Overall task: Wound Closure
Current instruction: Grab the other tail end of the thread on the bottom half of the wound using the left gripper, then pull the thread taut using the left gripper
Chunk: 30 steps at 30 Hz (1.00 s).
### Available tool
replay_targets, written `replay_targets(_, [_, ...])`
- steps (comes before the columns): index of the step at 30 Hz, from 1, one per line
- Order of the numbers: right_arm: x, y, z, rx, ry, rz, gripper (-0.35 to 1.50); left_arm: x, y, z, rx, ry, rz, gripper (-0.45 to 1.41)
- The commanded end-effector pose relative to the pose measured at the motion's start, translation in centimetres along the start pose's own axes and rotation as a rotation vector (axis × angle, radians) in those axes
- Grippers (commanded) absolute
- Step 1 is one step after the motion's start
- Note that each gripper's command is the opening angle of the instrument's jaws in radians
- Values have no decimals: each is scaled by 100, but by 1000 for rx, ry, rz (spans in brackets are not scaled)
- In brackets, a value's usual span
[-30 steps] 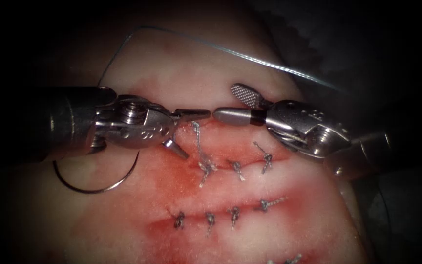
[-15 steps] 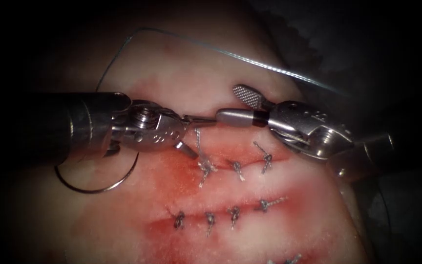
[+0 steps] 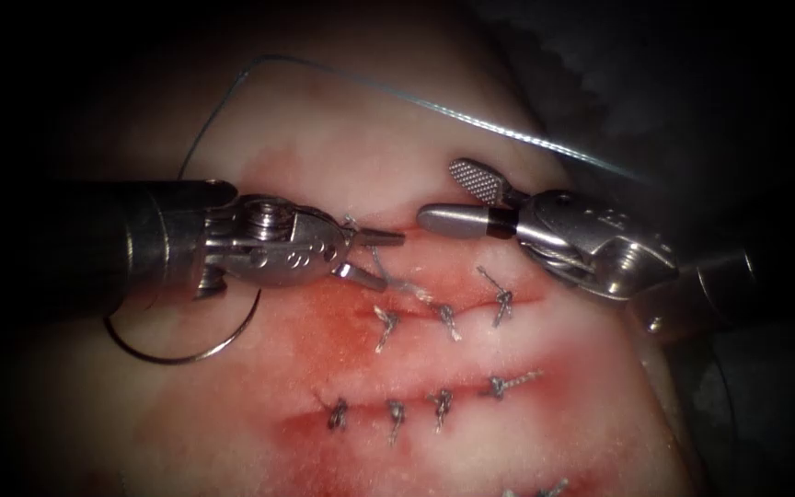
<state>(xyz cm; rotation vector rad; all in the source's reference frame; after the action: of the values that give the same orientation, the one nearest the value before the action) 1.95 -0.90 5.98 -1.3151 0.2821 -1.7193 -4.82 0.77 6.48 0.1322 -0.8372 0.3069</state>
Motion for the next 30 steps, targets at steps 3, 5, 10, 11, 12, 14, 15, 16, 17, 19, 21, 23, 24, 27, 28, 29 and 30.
replay_targets(3, [6, 2, 5, -4, 0, 0, 145, -2, 7, 12, 1, -18, -19, 39])
replay_targets(5, [6, 2, 5, -5, 0, 0, 145, -3, 7, 14, -5, -28, -30, 41])
replay_targets(10, [6, 1, 4, -6, 0, 0, 145, -2, 3, 18, 16, -43, -26, 49])
replay_targets(11, [6, 1, 3, -6, 0, 0, 145, -2, 3, 18, 16, -43, -37, 49])
replay_targets(12, [6, 1, 3, -6, 0, 0, 145, -2, 3, 18, 15, -45, -49, 41])
replay_targets(14, [6, 1, 3, -6, 0, 0, 145, -2, 4, 17, 13, -51, -66, 34])
replay_targets(15, [6, 1, 3, -6, 0, 0, 145, -2, 4, 16, 15, -55, -84, 20])
replay_targets(16, [6, 0, 2, -7, 0, 0, 146, -2, 5, 16, 6, -49, -119, 9])
replay_targets(17, [6, 0, 2, -7, 0, -1, 146, -2, 6, 15, -3, -43, -154, 0])
replay_targets(19, [5, -1, 0, -8, 1, 0, 146, 0, 6, 12, -13, -51, -236, -38])
replay_targets(21, [0, -3, 0, -8, 3, 3, 146, 3, 7, 8, -23, -72, -281, -45])
replay_targets(23, [-4, -4, -2, -9, 5, 6, 145, 5, 7, 6, -31, -95, -314, -45])
replay_targets(24, [-5, -5, -3, -10, 3, 7, 145, 6, 8, 6, -35, -103, -326, -45])
replay_targets(27, [-7, -7, -4, -13, 2, 8, 145, 6, 9, 7, -43, -129, -408, -45])
replay_targets(28, [-7, -7, -5, -13, 2, 8, 145, 6, 9, 7, -47, -147, -454, -45])
replay_targets(29, [-7, -8, -5, -13, 2, 8, 145, 7, 10, 6, -52, -164, -470, -45])
replay_targets(30, [-7, -8, -5, -14, 2, 8, 145, 9, 11, 5, -56, -185, -492, -45])
